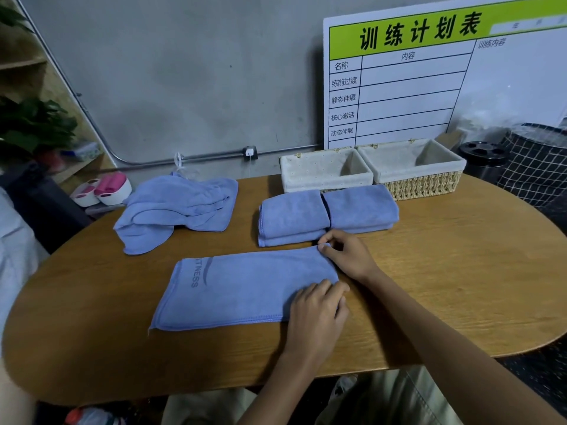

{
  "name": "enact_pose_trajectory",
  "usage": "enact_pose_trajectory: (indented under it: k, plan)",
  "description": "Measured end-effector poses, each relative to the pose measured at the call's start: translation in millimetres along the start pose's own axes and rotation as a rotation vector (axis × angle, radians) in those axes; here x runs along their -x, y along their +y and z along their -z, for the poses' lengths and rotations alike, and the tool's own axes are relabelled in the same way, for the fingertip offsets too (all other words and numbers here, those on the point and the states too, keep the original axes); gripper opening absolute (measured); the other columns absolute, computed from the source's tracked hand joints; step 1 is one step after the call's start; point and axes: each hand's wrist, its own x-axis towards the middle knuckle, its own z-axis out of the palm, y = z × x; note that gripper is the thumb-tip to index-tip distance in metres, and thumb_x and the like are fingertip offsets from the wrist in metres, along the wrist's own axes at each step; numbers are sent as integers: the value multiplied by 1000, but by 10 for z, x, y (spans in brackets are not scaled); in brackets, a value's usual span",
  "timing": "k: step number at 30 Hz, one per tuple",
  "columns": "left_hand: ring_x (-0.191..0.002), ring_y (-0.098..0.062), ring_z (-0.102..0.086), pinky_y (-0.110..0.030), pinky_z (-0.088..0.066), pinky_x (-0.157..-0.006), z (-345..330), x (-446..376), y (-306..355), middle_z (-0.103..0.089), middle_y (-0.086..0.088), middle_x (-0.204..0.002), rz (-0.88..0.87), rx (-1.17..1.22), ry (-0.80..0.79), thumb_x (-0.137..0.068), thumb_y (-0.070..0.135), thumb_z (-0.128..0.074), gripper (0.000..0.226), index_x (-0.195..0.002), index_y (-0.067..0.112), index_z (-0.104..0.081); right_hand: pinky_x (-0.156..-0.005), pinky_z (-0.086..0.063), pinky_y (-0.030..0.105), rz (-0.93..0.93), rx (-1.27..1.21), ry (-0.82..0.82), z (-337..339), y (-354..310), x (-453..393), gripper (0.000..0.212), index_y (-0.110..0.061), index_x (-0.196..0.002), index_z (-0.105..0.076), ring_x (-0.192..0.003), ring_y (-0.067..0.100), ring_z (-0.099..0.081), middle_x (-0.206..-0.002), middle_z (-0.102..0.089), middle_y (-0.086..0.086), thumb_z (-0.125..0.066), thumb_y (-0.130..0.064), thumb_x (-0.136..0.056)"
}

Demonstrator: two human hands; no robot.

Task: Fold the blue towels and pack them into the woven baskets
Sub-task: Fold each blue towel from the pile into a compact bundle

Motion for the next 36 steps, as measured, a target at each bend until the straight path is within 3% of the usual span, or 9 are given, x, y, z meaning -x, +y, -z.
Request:
enact_pose_trajectory:
  k: [9,13,16,19,21,25,32,36]
  plan:
    - [-71,-10,-57,-24,-42,-58,62,-31,53,-60,12,-85,8,62,27,-90,18,-61,18,-104,29,-63,-79,-48,32,-29,-136,-15,70,-80,-17,3,-22,-88,-71,-74,7,-58,-74,-63,-9,-70,-20,-90]
    - [-74,-8,-59,-16,-34,-60,64,-77,180,-62,12,-91,-18,126,41,-92,17,-60,18,-106,29,-63,-77,-44,20,-22,-219,-61,233,-104,3,5,-17,-95,-72,-76,9,-55,-75,-57,2,-69,-15,-92]
    - [-77,-7,-60,-16,-41,-64,54,-100,262,-65,10,-95,-38,221,65,-95,18,-58,17,-108,25,-65,-73,-42,16,-48,-267,-79,407,-131,-1,8,-11,-98,-72,-78,13,-53,-77,-54,11,-68,-9,-92]
    - [-77,0,-55,-6,-39,-66,61,-108,309,-63,10,-94,-57,288,90,-97,18,-58,16,-109,22,-67,-79,-43,29,-68,-247,-104,556,-161,-18,10,-12,-97,-73,-84,22,-55,-88,-62,29,-67,-8,-91]
    - [-71,5,-47,-3,-34,-65,113,-128,320,-56,13,-87,-46,344,140,-97,15,-59,15,-108,19,-69,-74,-44,34,-91,-251,-105,601,-239,-28,10,-10,-98,-72,-84,25,-56,-97,-63,34,-66,-7,-92]
    - [-70,1,-50,-10,-38,-65,261,-141,230,-46,18,-85,15,471,245,-95,11,-61,13,-105,17,-69,-45,-37,20,-117,-173,-102,555,-507,-117,8,-10,-96,-71,-55,11,-50,-71,-57,11,-64,-10,-94]
    - [-70,-4,-52,-24,-46,-62,478,-27,-42,-51,16,-82,90,540,324,-92,14,-61,16,-102,26,-65,-40,-39,24,-105,16,-221,212,-923,-347,9,-9,-91,-71,-42,9,-49,-55,-56,1,-63,-13,-92]
    - [-69,-7,-51,-27,-45,-63,542,64,-209,-52,12,-79,136,554,375,-91,7,-64,18,-102,21,-67,-37,-39,18,-68,142,-239,-15,-1099,-386,11,-5,-88,-70,-34,6,-49,-48,-54,0,-61,-9,-91]
